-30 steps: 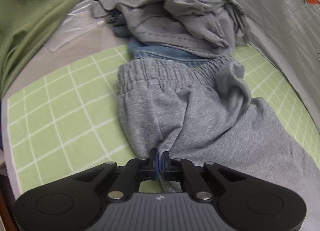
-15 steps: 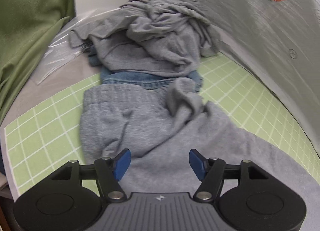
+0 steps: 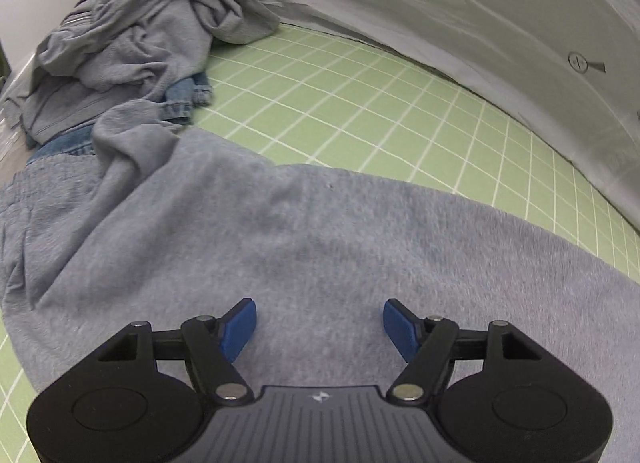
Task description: Fold clothes
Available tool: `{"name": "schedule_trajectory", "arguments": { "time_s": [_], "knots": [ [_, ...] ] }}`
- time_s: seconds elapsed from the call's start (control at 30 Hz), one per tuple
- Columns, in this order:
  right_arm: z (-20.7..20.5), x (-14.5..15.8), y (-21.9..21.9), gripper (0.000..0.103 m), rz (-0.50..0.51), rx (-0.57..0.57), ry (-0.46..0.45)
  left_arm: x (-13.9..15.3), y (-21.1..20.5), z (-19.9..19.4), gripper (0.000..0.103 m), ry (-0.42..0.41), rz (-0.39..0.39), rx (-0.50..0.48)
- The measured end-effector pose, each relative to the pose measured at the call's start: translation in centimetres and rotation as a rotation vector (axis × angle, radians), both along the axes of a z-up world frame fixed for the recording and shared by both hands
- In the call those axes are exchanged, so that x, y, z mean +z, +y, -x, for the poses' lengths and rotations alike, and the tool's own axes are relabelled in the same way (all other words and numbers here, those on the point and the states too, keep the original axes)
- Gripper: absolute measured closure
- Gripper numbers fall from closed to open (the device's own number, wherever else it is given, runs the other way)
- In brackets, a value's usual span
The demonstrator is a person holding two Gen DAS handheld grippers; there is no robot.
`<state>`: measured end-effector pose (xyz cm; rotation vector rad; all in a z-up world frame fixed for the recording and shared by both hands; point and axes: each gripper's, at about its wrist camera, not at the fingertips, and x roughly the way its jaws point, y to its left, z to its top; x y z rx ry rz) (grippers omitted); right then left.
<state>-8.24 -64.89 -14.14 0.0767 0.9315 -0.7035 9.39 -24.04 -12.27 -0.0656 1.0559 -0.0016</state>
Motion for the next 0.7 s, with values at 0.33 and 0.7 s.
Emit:
{"name": "schedule_trajectory", "arguments": {
  "time_s": [0.33,0.7],
  "knots": [
    [-3.5,2.4,-8.0,0.068,0.109,-0.152,-0.106,-0.2,-2.2,-0.9,0.032,0.021,-0.040,-0.049],
    [6.6,0.8,-5.7,0.022,-0.187,-0.493,-0.261,0.2,-4.2,0.9,0.031,0.044,-0.030,-0.111]
  ]
}}
